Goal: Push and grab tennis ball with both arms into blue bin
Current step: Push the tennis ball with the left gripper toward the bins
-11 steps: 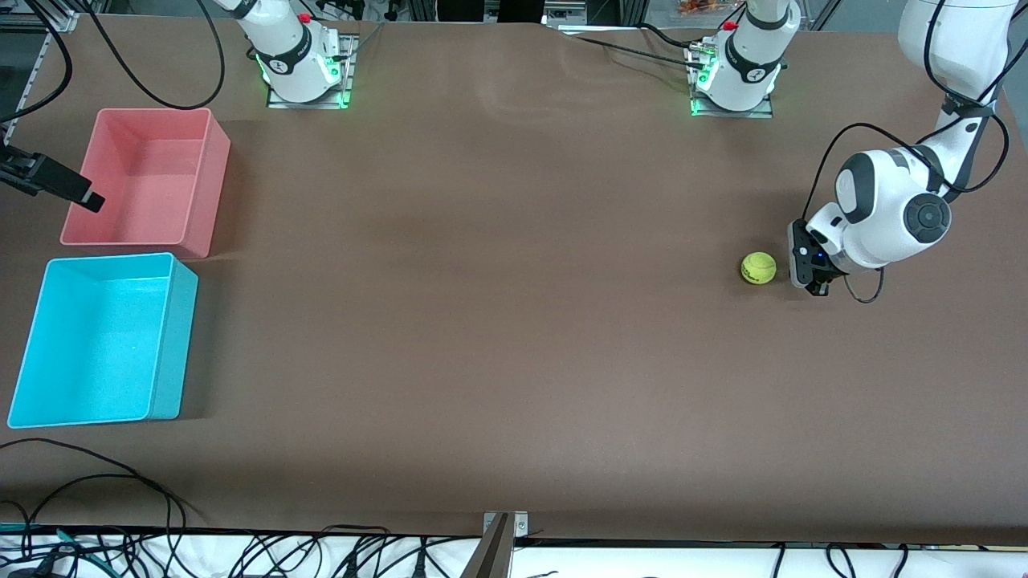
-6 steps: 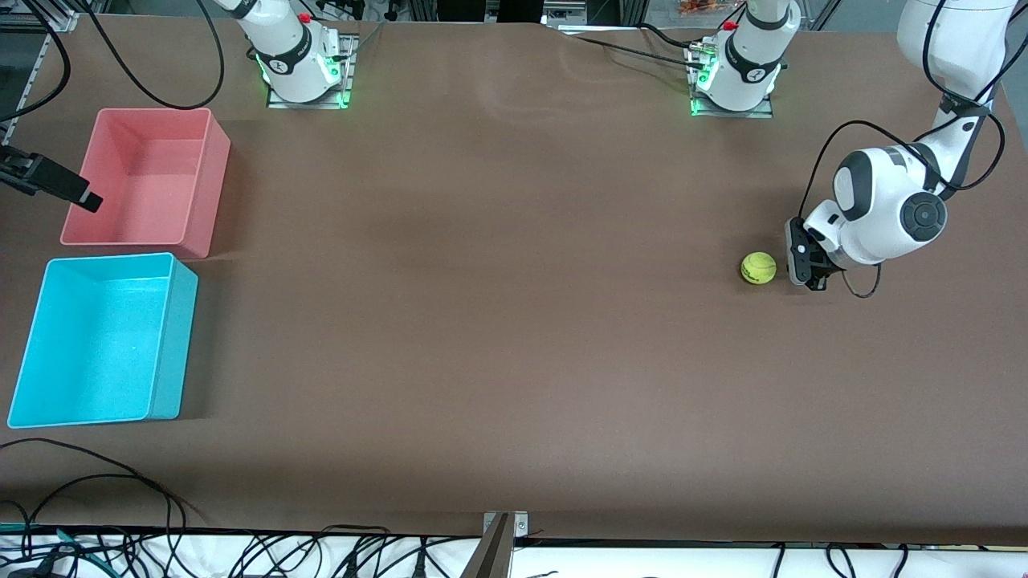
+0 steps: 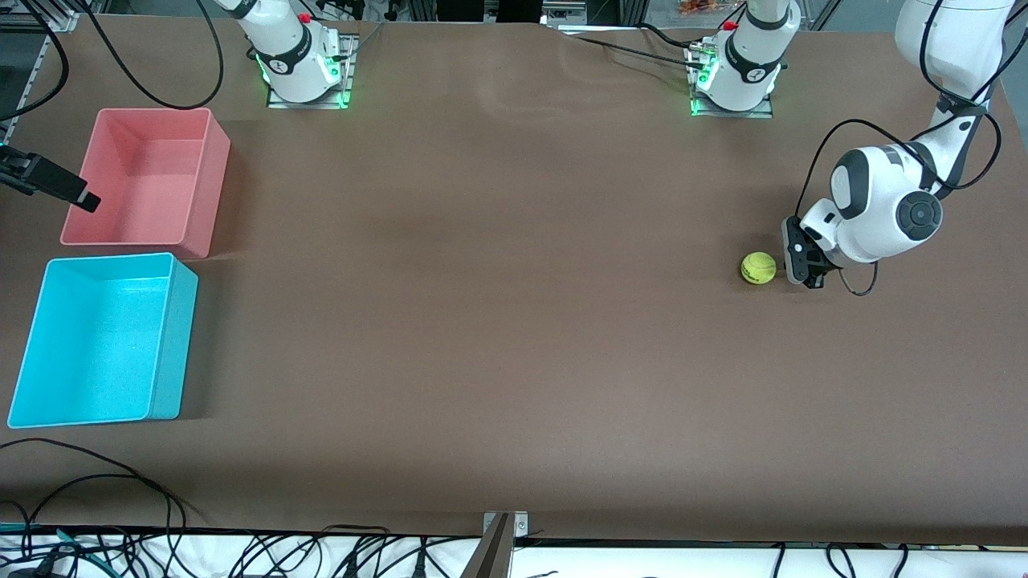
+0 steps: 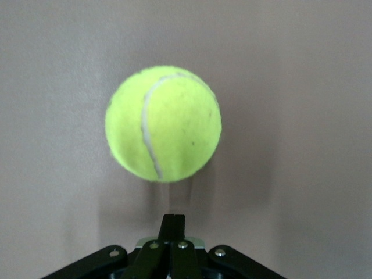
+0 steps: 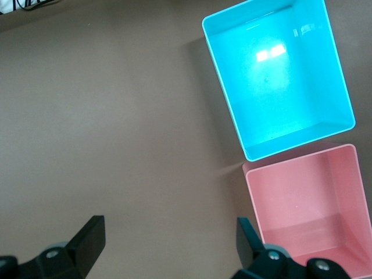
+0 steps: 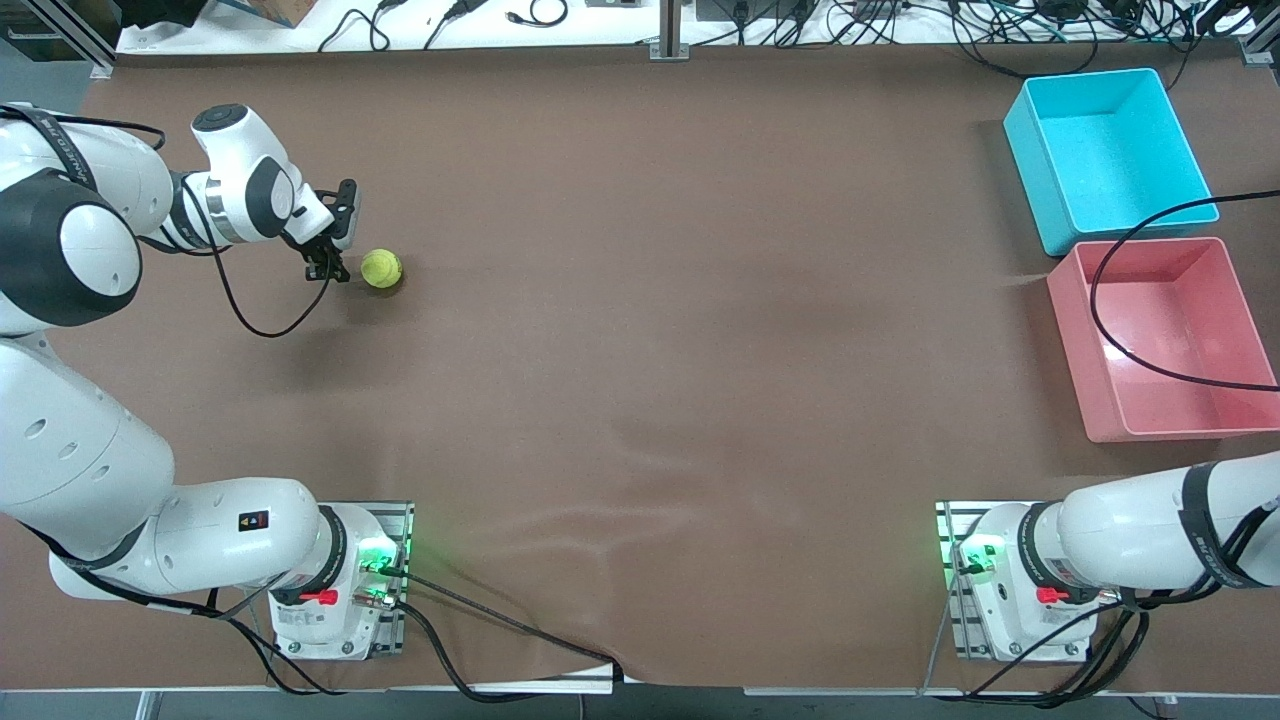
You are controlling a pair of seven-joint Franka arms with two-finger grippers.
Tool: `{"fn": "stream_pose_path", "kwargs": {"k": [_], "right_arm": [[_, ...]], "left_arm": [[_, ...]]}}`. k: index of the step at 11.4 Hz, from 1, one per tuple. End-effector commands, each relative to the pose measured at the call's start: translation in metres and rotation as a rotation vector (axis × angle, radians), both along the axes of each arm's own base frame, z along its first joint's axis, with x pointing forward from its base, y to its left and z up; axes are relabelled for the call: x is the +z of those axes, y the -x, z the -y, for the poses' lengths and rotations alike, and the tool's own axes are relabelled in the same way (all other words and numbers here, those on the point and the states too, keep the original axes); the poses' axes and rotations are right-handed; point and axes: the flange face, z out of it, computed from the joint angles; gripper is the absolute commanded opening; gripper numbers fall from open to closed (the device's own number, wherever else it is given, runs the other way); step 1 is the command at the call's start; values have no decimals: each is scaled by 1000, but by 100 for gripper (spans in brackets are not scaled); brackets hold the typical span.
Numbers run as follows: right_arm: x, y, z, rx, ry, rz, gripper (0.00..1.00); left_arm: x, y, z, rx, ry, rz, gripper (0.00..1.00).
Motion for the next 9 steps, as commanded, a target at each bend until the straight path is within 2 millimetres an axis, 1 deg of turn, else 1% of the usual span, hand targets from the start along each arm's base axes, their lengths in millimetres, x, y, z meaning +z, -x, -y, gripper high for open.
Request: {"fn": "stream_pose_path", "kwargs": {"k": [1, 2, 3, 4, 5, 7, 9], "right_arm": [[6, 0, 3, -16, -13, 9, 100], [6, 0, 3, -16, -13, 9, 100], [6, 0, 3, -16, -13, 9, 100], [6, 0, 3, -16, -13, 9, 100], [6, 0, 3, -16, -13, 9, 100], [6, -1, 3, -16, -13, 10, 100], [7, -3, 3, -16, -13, 24, 100]], "left_arm": [[3, -2, 61, 73, -13, 10, 0], [3, -3, 123, 141, 0, 9, 0], [13, -10, 186, 209, 2, 35, 0], [20, -14, 231, 261, -6, 58, 0], [21, -14, 253, 293, -8, 64, 0], [21, -15, 255, 293, -7, 63, 0], [23, -13, 251, 292, -11, 57, 0]]}}
